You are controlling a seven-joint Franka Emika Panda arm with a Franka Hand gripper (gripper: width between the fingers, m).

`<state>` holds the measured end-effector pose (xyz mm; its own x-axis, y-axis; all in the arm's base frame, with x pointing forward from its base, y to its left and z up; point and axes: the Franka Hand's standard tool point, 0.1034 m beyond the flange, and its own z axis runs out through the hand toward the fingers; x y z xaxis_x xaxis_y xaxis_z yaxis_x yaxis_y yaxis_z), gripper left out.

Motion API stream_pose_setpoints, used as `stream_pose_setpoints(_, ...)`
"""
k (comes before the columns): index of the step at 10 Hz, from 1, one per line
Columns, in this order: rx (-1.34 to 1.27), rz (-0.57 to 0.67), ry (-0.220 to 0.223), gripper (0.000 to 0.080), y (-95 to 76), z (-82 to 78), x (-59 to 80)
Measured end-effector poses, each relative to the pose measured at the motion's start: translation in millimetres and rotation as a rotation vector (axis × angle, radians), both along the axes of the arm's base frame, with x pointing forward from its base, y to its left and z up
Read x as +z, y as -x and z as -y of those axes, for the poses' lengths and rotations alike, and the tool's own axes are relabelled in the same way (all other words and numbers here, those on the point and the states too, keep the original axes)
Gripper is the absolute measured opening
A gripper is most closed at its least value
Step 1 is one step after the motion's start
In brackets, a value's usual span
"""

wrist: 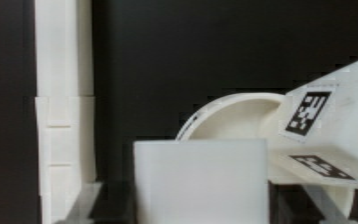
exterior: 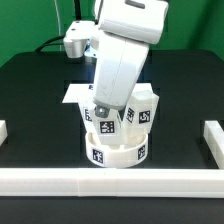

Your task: Assemble stool

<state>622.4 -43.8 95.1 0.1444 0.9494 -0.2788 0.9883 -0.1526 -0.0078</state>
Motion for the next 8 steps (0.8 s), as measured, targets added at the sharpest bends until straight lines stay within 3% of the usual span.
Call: stream_pose_setpoints(8, -0.756, 0.188, 0.052, 0.034, 0.4, 1.9, 0.6)
